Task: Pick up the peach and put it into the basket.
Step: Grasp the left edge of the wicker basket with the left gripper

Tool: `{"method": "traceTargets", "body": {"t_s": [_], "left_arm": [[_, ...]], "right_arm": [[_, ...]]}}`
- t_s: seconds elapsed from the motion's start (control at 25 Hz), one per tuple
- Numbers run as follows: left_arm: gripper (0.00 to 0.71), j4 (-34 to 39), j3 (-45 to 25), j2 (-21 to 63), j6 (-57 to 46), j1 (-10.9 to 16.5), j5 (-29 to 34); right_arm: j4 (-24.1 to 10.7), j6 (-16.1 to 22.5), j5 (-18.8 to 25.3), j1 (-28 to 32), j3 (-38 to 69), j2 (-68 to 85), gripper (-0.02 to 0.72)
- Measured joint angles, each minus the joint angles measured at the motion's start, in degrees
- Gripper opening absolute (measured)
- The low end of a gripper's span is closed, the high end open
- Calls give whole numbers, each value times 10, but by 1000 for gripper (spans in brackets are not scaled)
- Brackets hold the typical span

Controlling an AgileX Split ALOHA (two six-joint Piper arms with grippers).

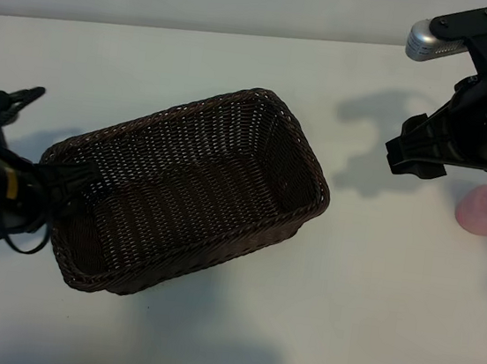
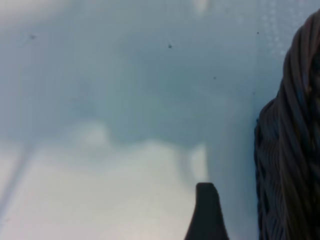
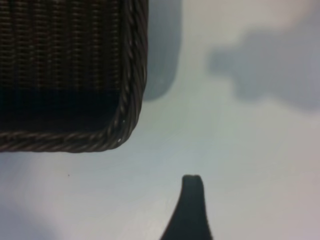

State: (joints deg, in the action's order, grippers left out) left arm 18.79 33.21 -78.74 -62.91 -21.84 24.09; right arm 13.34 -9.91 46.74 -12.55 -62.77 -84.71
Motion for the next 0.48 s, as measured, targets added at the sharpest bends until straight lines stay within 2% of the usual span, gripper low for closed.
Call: {"method": "traceTargets", "body": {"t_s": [0.28, 0.48], "left_arm": [[546, -9, 0, -81, -4, 0, -70], [545, -15, 0, -109, -4, 0, -99]], "right_arm": [[0, 0, 0, 0, 0, 0, 595], [0, 0, 2, 0, 0, 0, 595]]}}
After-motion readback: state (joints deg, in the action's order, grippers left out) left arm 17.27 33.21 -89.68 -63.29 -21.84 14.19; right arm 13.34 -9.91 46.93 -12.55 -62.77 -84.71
